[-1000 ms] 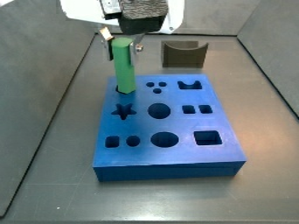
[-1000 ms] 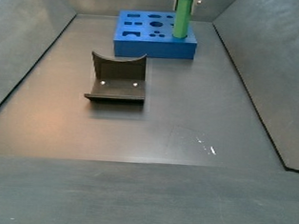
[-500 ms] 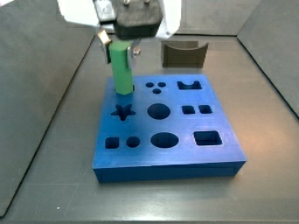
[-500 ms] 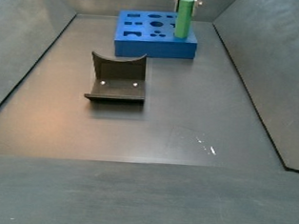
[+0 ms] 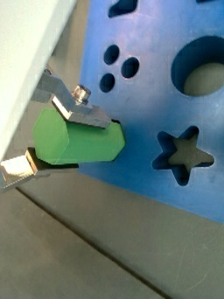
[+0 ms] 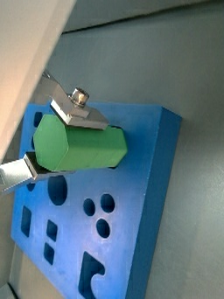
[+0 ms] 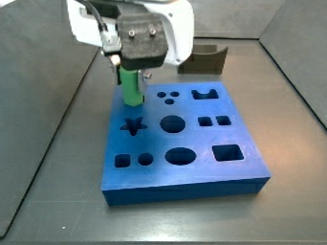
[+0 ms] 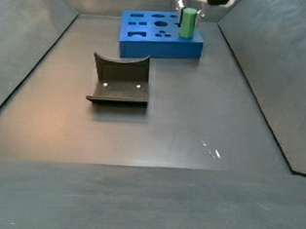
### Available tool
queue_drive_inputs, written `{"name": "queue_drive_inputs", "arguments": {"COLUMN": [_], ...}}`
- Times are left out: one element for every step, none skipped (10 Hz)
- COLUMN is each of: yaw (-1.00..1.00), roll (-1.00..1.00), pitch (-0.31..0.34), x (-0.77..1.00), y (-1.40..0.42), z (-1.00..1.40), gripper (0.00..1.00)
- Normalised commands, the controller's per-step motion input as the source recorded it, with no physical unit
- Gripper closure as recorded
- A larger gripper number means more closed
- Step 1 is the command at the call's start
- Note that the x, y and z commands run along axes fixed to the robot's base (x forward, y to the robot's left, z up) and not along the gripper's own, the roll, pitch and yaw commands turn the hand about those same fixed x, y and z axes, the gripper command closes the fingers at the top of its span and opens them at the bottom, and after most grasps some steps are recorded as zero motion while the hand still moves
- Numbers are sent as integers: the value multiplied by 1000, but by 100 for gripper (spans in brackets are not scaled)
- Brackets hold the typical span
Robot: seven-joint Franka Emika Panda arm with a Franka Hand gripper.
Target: Insert the hexagon object.
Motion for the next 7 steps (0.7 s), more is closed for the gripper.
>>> {"name": "queue_drive_inputs", "arguments": {"yaw": [-114, -74, 0, 0, -37, 0, 0], "roll": [0, 0, 0, 0, -40, 0, 0], "pitch": [0, 0, 0, -63, -139, -19, 0], "x": [71, 31, 0, -14, -174, 0, 0], "y": [0, 0, 0, 0, -57, 0, 0], "z": [-434, -449, -543, -611, -277, 0, 0], "gripper": [100, 100, 100, 100, 100, 100, 100]}}
